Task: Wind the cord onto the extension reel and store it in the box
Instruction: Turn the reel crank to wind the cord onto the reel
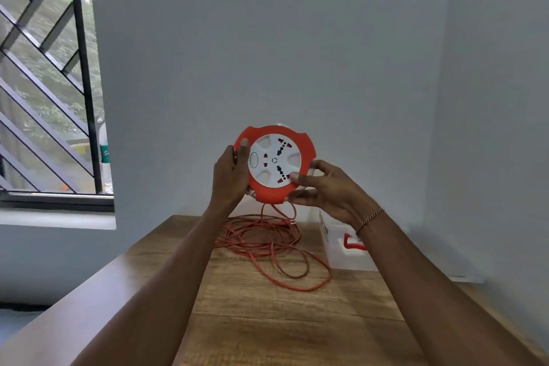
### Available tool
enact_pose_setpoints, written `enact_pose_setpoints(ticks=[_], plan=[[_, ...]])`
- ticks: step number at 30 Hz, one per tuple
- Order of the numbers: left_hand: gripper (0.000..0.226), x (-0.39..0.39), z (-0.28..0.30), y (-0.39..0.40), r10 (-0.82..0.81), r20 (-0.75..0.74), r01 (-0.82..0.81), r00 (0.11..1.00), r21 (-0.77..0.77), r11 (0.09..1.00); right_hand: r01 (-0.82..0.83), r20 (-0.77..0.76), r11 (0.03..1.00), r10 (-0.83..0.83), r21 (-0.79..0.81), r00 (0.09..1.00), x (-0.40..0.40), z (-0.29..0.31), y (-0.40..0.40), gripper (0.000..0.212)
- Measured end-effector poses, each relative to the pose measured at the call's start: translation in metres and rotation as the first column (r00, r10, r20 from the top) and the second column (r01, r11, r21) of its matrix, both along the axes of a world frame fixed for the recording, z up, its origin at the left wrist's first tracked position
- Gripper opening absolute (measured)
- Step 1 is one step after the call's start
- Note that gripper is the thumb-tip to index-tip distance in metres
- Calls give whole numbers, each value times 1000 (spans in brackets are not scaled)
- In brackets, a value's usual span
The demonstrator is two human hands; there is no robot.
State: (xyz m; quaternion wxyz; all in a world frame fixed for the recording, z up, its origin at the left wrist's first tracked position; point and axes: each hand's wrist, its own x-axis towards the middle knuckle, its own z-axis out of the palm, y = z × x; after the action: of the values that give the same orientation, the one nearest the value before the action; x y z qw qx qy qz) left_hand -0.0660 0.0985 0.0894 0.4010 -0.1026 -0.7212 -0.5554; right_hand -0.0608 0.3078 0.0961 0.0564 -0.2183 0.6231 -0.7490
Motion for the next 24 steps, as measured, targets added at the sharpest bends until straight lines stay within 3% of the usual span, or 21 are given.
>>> enact_pose_setpoints(ticks=[4, 8, 11, 15, 17, 20, 22, 24], plan=[[64, -8, -4, 1, 40, -36, -41, 999, -29, 999, 138, -153, 972, -109, 190, 982, -6, 15, 13, 54], [45, -17, -3, 0, 25, -55, -29, 998, -82, 996, 206, -218, 939, -147, 276, 965, -12, 22, 15, 56], [33, -20, 1, -9, -30, -66, 21, 997, -130, 991, 223, -266, 926, -141, 305, 953, -14, 23, 12, 57], [36, -22, 6, -26, -113, -28, 108, 993, -137, 985, 309, -406, 859, -133, 407, 904, -15, 24, 6, 61], [36, -24, 8, -31, -95, -46, 90, 994, -106, 990, 487, -571, 746, -176, 454, 802, -14, 28, -1, 68], [33, -26, 13, -36, -55, -72, 48, 996, -91, 995, 769, -865, 572, -190, 287, 464, -13, 31, -12, 62], [35, -25, 15, -39, -48, -74, 39, 996, -108, 993, 823, -968, 550, -97, 140, 230, -8, 35, -20, 39], [39, -24, 16, -40, -53, -86, 42, 995, -123, 992, 831, -992, 543, 35, 122, 123, -2, 37, -28, 39]])
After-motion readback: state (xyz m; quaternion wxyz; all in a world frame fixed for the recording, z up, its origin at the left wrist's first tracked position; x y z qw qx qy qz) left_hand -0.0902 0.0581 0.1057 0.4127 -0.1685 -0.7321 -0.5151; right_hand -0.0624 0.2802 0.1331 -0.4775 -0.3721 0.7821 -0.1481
